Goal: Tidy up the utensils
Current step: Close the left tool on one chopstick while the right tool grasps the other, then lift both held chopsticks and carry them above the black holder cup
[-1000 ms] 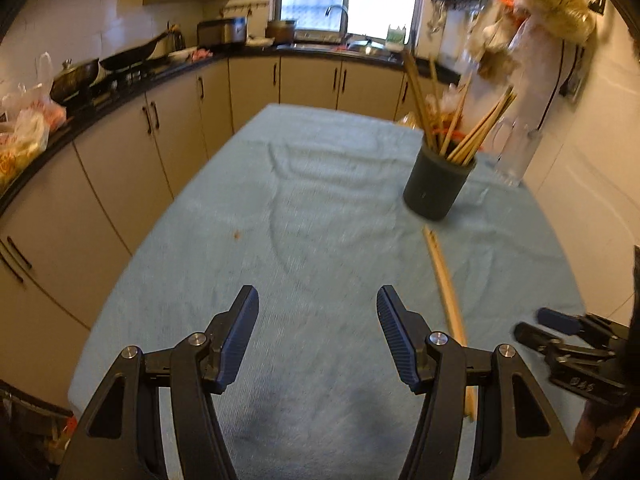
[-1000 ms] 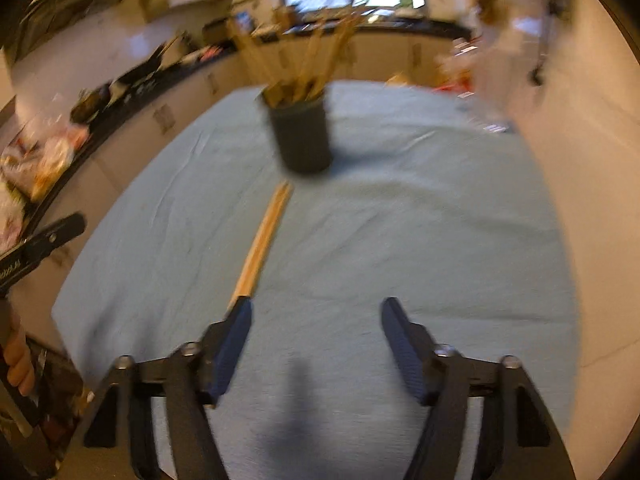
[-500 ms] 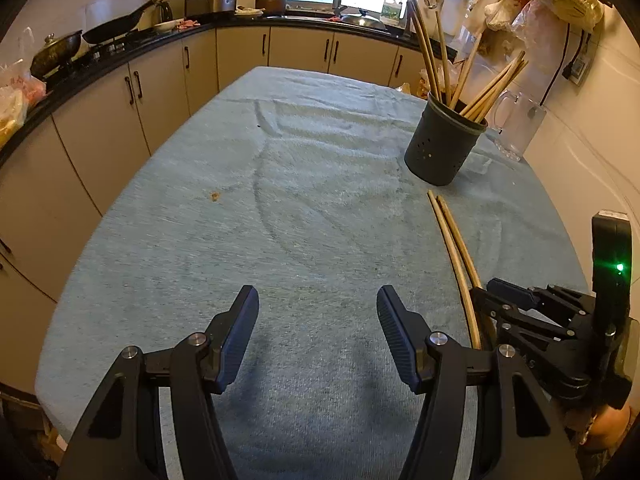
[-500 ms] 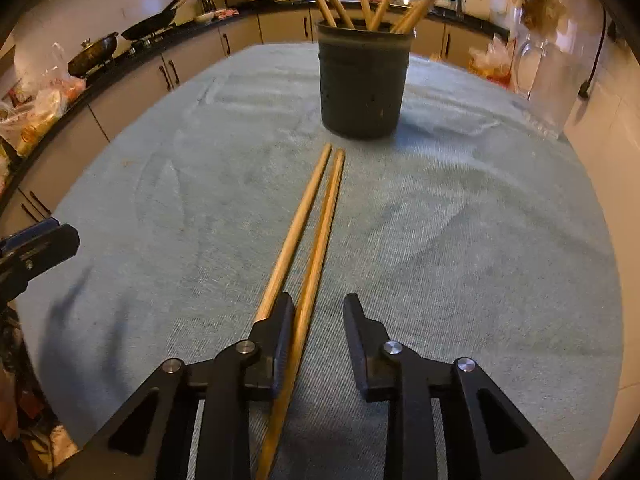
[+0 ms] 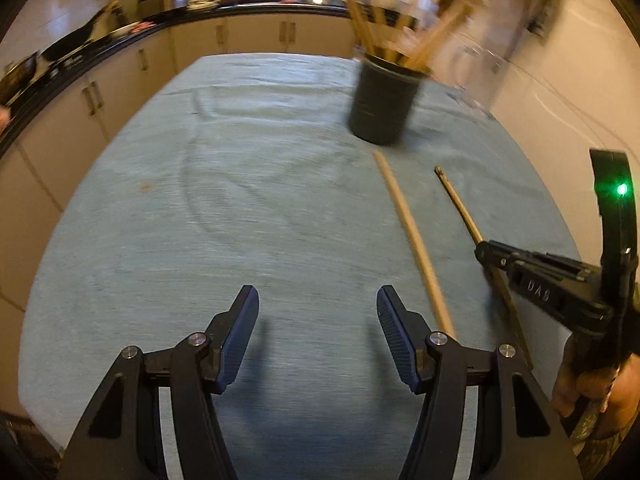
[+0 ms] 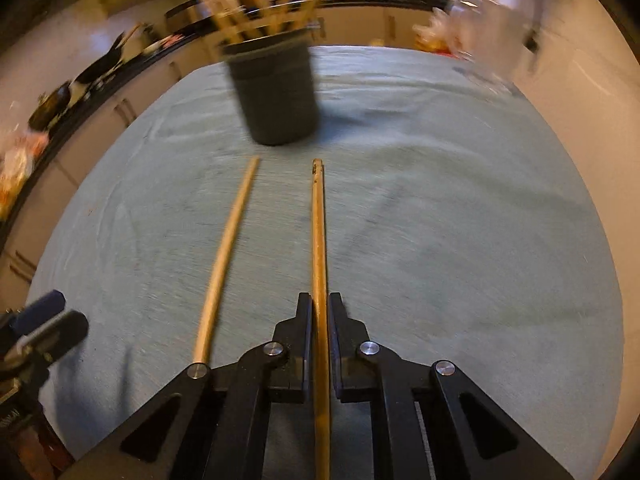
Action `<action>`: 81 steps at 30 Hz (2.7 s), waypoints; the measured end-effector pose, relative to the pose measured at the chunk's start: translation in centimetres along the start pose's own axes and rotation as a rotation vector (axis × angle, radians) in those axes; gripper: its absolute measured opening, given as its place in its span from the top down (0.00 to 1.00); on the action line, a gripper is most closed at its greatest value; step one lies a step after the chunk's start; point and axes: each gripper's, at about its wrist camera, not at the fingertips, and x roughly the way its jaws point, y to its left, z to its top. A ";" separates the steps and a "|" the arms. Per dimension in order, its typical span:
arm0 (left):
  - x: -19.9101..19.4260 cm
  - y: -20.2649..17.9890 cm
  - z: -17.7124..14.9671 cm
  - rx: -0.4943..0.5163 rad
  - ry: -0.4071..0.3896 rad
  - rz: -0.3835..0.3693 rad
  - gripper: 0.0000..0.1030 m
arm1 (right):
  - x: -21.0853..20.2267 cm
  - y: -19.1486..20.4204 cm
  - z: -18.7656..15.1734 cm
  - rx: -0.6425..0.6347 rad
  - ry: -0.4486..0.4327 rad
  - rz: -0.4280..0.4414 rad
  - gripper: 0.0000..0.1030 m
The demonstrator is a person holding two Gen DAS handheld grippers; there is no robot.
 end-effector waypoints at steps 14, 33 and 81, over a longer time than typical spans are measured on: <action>4.5 -6.2 1.0 0.149 0.062 0.049 0.74 | -2.0 -3.9 -2.5 0.099 -0.033 0.037 0.92; 1.5 -1.8 2.1 0.084 0.179 -0.065 0.71 | -3.2 -5.0 -3.5 0.105 0.074 0.146 0.72; -14.4 -2.5 3.3 0.049 -0.405 0.000 0.95 | -19.5 -1.2 0.1 0.007 -0.569 0.027 0.92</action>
